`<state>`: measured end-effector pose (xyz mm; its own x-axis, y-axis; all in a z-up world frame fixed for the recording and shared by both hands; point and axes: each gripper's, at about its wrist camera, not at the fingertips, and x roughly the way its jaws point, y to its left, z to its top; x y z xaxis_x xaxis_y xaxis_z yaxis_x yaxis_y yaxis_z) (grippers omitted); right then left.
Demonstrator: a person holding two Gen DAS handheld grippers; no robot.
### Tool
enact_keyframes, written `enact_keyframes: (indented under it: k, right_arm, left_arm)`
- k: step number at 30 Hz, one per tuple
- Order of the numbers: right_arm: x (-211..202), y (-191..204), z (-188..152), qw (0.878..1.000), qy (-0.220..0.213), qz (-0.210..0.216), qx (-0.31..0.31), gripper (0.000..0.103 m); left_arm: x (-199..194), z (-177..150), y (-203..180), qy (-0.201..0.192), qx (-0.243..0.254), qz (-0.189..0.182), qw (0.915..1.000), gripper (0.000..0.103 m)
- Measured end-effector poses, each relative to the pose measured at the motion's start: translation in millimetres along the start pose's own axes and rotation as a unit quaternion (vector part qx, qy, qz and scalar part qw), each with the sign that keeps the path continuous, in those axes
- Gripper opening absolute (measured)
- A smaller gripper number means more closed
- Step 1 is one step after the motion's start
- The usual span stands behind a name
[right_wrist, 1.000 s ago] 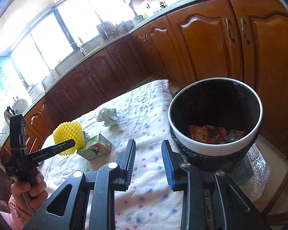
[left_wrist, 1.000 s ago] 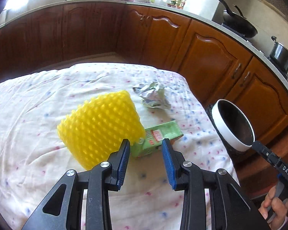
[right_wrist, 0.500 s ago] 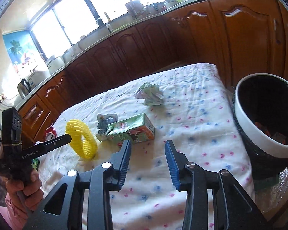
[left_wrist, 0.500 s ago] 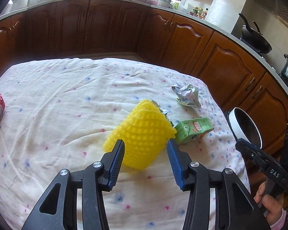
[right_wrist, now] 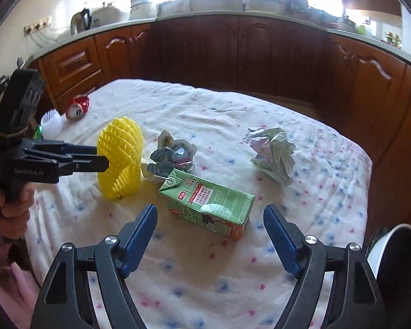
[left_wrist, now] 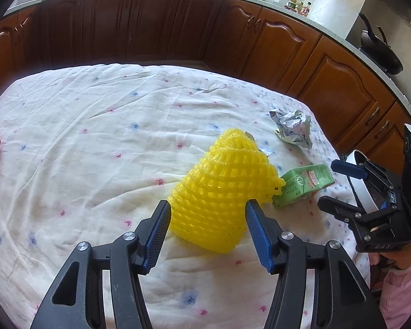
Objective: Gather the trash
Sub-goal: 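Grasp the green juice carton with the right tool while the left approaches the yellow foam net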
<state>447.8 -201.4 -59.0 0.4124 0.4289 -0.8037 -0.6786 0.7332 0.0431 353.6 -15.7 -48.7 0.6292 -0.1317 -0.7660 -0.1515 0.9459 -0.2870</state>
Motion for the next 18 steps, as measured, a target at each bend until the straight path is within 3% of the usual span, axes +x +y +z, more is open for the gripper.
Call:
enact_keyframes:
  k: [6, 8, 9, 10, 14, 18]
  right_arm:
    - [37, -1, 6, 0.997, 0.059, -0.005, -0.056, 0.078]
    - [38, 0, 3, 0.997, 0.062, -0.001, -0.05, 0.066]
    - [35, 0, 1, 0.997, 0.059, -0.004, -0.043, 0.049]
    - [31, -2, -1, 0.998, 0.054, -0.005, -0.028, 0.039]
    - [6, -11, -14, 0.997, 0.027, 0.017, 0.065, 0.034]
    - [-16, -20, -35, 0.982, 0.007, 0.034, 0.188, 0.033]
  left_arm:
    - [13, 5, 0, 0.008, 0.004, 0.004, 1.0, 0.056]
    - [16, 6, 1, 0.007, 0.004, 0.005, 1.0, 0.056]
    - [17, 6, 2, 0.006, 0.003, 0.005, 1.0, 0.056]
    - [19, 7, 2, 0.005, 0.002, 0.004, 1.0, 0.056]
    - [26, 9, 1, 0.004, 0.002, 0.001, 1.0, 0.054]
    - [24, 6, -6, 0.009, 0.004, -0.022, 0.9997, 0.055]
